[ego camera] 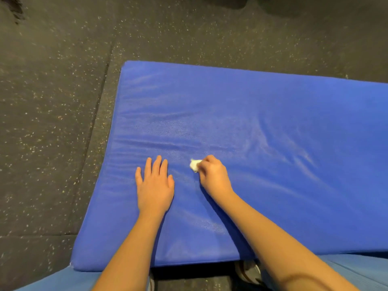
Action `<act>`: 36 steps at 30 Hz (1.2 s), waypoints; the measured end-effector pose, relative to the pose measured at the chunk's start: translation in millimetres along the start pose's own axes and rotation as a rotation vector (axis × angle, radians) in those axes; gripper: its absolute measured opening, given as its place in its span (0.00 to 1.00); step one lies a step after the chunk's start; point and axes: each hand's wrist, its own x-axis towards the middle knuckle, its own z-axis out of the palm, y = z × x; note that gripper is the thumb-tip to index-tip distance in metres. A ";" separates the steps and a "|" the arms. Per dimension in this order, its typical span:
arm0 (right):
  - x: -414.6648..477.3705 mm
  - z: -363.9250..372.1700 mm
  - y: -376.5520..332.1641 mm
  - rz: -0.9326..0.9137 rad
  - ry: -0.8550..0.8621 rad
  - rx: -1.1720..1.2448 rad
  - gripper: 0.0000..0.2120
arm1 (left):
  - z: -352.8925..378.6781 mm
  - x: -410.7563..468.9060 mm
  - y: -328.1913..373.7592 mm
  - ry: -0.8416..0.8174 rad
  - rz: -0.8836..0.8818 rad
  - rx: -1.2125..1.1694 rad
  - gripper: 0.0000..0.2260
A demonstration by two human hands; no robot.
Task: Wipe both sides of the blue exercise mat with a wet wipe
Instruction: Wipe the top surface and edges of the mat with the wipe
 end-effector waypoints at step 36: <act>94.6 12.9 17.8 -0.246 0.224 0.056 0.07 | -0.9 141.9 7.3 0.263 0.072 -0.064 0.18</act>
